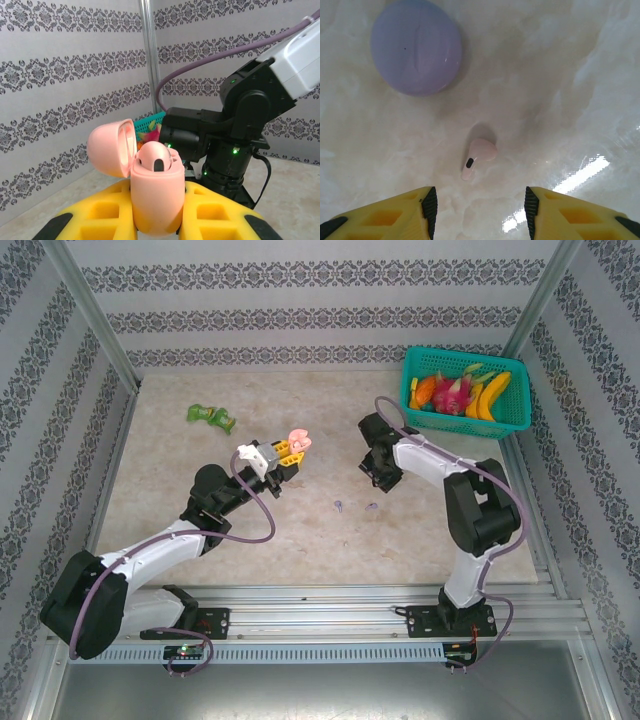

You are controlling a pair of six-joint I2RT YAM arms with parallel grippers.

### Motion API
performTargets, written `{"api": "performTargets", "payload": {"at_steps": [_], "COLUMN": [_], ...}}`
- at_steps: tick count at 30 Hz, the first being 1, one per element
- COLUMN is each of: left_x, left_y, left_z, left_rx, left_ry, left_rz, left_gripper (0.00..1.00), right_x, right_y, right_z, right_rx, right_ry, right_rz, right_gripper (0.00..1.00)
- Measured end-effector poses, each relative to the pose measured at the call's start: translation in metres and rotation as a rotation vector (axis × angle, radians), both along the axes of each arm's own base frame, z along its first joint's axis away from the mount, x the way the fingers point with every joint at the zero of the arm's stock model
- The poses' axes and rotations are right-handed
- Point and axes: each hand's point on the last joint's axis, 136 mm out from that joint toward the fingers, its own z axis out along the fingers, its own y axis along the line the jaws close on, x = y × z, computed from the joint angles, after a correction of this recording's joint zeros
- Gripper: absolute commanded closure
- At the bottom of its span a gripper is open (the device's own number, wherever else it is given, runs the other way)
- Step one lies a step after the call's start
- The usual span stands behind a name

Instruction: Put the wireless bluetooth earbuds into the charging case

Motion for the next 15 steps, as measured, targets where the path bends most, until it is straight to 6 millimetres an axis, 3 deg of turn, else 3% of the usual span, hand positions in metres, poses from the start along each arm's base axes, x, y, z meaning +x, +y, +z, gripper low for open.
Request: {"api": "performTargets", "payload": {"at_steps": [15], "left_x": [-0.003], "left_y": [0.002], "left_z": [0.003], "left_rx": [-0.005], "left_ry": [-0.009], "left_rz": [0.000], "left_gripper": [1.00], "right_x": [0.003], "right_y": [-0.001], "right_z": [-0.024], "right_rx": [-0.039], "right_ry": [0.061], "right_rz": [-0.021], "right_gripper": [0.51]}}
